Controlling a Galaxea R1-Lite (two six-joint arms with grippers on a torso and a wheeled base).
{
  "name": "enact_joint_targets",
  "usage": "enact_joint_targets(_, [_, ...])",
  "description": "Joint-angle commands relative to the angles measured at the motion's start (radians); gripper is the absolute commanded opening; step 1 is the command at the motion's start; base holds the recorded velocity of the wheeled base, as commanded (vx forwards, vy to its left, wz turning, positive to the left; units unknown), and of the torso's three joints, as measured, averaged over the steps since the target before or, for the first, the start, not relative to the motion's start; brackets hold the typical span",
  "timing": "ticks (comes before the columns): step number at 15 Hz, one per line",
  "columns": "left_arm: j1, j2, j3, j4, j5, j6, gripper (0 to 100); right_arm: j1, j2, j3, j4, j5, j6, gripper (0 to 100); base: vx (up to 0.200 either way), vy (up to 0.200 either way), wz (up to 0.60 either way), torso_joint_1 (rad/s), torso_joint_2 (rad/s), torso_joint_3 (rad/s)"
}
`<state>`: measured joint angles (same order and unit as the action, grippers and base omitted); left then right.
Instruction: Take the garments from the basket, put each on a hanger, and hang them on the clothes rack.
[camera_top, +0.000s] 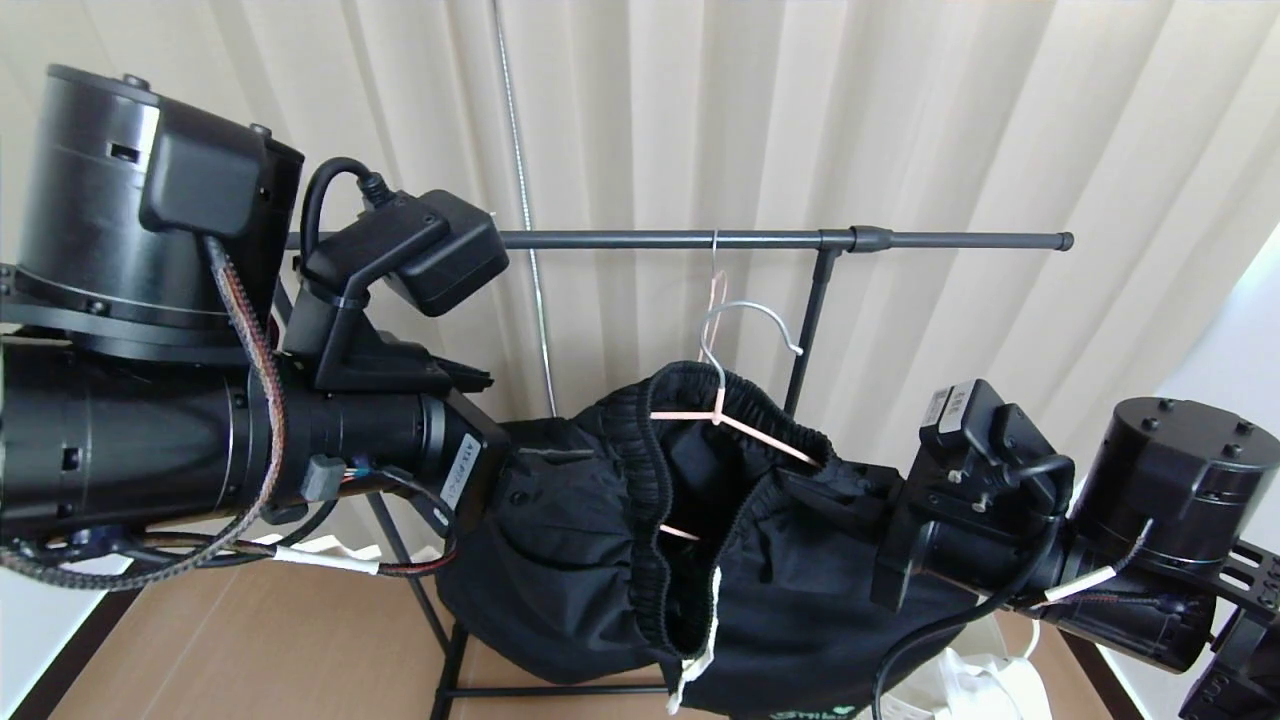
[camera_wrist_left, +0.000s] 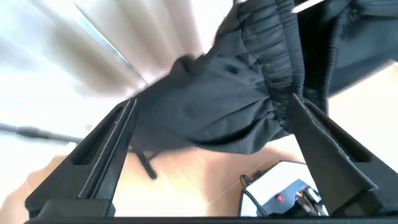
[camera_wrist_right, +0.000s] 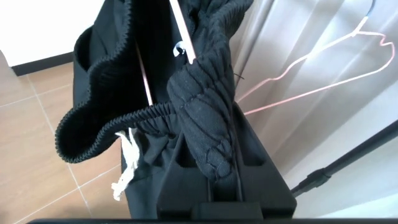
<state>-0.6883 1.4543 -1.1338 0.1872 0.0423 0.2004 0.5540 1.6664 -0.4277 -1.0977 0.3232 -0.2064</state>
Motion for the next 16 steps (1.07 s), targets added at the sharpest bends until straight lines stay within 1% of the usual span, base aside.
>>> enact_joint_targets(1, [0.064,0.014,0.000,-0.026,-0.076,0.068,100,-0.002,-0.008,0.009,-0.001,0.007,-0.001,0,0.000,0.000,0.00,0.000,0.00,0.000])
enact_joint_targets(2, [0.113,0.026,-0.004,-0.026,-0.190,0.191,100,0.000,-0.022,0.013,0.001,0.010,-0.001,0,0.000,0.000,0.00,0.000,0.00,0.000])
enact_joint_targets(4, [0.138,0.069,-0.020,-0.026,-0.228,0.321,100,0.000,-0.042,0.015,0.002,0.011,-0.001,0,0.000,0.000,0.00,0.000,0.00,0.000])
enact_joint_targets(5, [0.139,0.078,-0.023,-0.026,-0.234,0.333,100,0.000,-0.043,0.015,0.002,0.011,-0.001,0,0.000,0.000,0.00,0.000,0.00,0.000])
enact_joint_targets(6, [0.138,0.124,-0.052,-0.026,-0.306,0.395,100,0.000,-0.048,0.027,0.001,0.011,-0.002,0,0.000,0.000,0.00,0.000,0.00,0.000])
enact_joint_targets(7, [0.138,0.130,-0.057,-0.026,-0.349,0.419,100,0.000,-0.051,0.030,0.001,0.019,-0.002,0,0.000,0.000,0.00,0.000,0.00,0.000])
enact_joint_targets(8, [0.138,0.163,-0.081,-0.026,-0.423,0.482,100,0.000,-0.056,0.033,0.001,0.040,-0.002,0,0.000,0.000,0.00,0.000,0.00,0.000])
enact_joint_targets(9, [0.138,0.175,-0.092,-0.026,-0.437,0.494,100,0.000,-0.059,0.035,0.001,0.045,-0.002,0,0.000,0.000,0.00,0.000,0.00,0.000])
enact_joint_targets(10, [0.136,0.209,-0.123,-0.025,-0.490,0.496,100,0.000,-0.059,0.036,0.001,0.053,-0.002,0,0.000,0.000,0.00,0.000,0.00,0.000])
enact_joint_targets(11, [0.136,0.218,-0.129,-0.025,-0.519,0.496,100,0.000,-0.060,0.036,0.001,0.054,-0.002,0,0.000,0.000,0.00,0.000,0.00,0.000])
enact_joint_targets(12, [0.136,0.239,-0.130,-0.025,-0.576,0.496,100,0.000,-0.066,0.043,0.001,0.056,-0.002,0,0.000,0.000,0.00,0.000,0.00,0.000])
enact_joint_targets(13, [0.136,0.248,-0.127,-0.026,-0.579,0.498,100,0.000,-0.066,0.046,0.001,0.056,-0.002,0,0.000,0.000,0.00,0.000,0.00,0.000])
enact_joint_targets(16, [0.135,0.264,-0.124,-0.028,-0.602,0.498,100,0.003,-0.091,0.058,0.002,0.086,-0.004,0,0.000,0.000,0.00,0.000,0.00,0.000])
